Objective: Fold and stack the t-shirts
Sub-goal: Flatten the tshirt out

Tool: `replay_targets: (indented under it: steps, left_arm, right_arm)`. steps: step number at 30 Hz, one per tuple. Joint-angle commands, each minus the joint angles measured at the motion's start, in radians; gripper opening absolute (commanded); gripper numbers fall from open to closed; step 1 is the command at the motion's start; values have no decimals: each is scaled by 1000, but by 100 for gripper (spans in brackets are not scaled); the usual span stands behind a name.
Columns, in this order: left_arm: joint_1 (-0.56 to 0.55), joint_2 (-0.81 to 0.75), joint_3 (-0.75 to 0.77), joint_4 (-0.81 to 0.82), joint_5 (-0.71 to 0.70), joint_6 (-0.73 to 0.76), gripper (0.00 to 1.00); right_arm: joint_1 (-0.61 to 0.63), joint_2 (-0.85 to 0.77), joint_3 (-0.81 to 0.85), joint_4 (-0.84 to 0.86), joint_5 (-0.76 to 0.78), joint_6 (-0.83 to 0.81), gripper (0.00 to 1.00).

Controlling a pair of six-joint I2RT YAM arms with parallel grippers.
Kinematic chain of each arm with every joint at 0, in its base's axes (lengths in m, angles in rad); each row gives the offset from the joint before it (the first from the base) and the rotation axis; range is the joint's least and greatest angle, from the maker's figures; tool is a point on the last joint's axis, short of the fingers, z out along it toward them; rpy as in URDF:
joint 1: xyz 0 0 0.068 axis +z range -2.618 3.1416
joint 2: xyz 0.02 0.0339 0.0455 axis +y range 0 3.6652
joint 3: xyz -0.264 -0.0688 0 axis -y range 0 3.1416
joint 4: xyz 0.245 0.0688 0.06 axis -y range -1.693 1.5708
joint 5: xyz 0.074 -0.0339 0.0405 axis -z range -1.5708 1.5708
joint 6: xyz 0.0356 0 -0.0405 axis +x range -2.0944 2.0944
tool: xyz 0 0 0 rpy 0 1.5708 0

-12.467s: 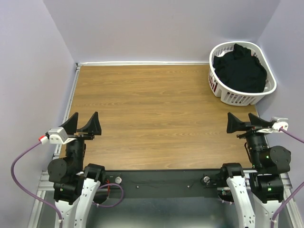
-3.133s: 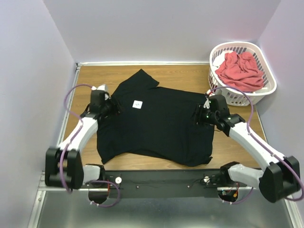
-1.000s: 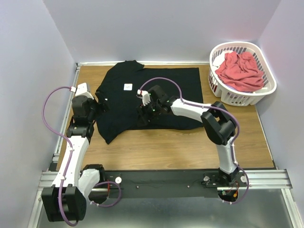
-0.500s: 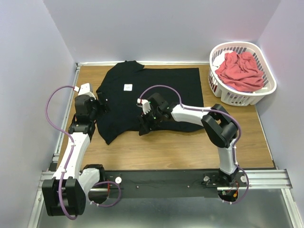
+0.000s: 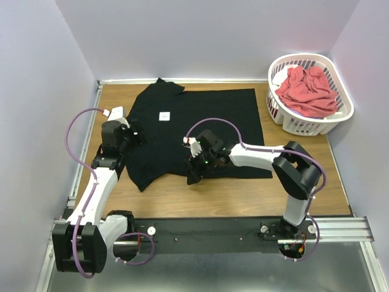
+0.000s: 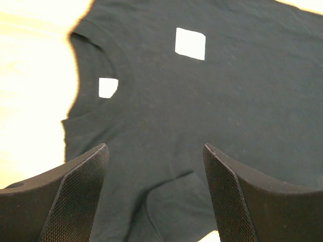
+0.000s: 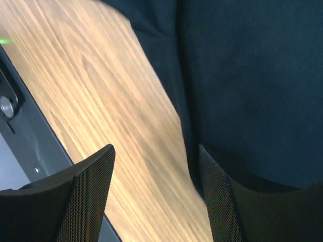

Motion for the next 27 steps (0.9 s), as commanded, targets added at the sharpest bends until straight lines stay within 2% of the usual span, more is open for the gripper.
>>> replay_targets:
  steps: [1,6,8,12,18,23,27]
  left_arm:
    - [-49,18,5,15,22,18,83]
    - [-70,57,6,15,42,24,83]
    - [-110,86,5,1,42,27,82]
    - [-218,163,14,-29,25,17,74]
    - [-287,324,63,-100,12,18,71]
    - [-325,448,158,-160,-33,12,71]
    - [-347,494,195,-190,-45,11,67]
  right_arm:
    - [8,-59,-47,2,9,4,73]
    - [10,-80,-81,10,-43,0,72]
    - [8,-102,-98,21,-30,9,72]
    - [8,-195,-113,19,142,35,72]
    - [5,-310,-177,19,364,75,72]
    - [5,-408,-253,15,420,92,72]
    - [5,-485,-311,13,441,112,72]
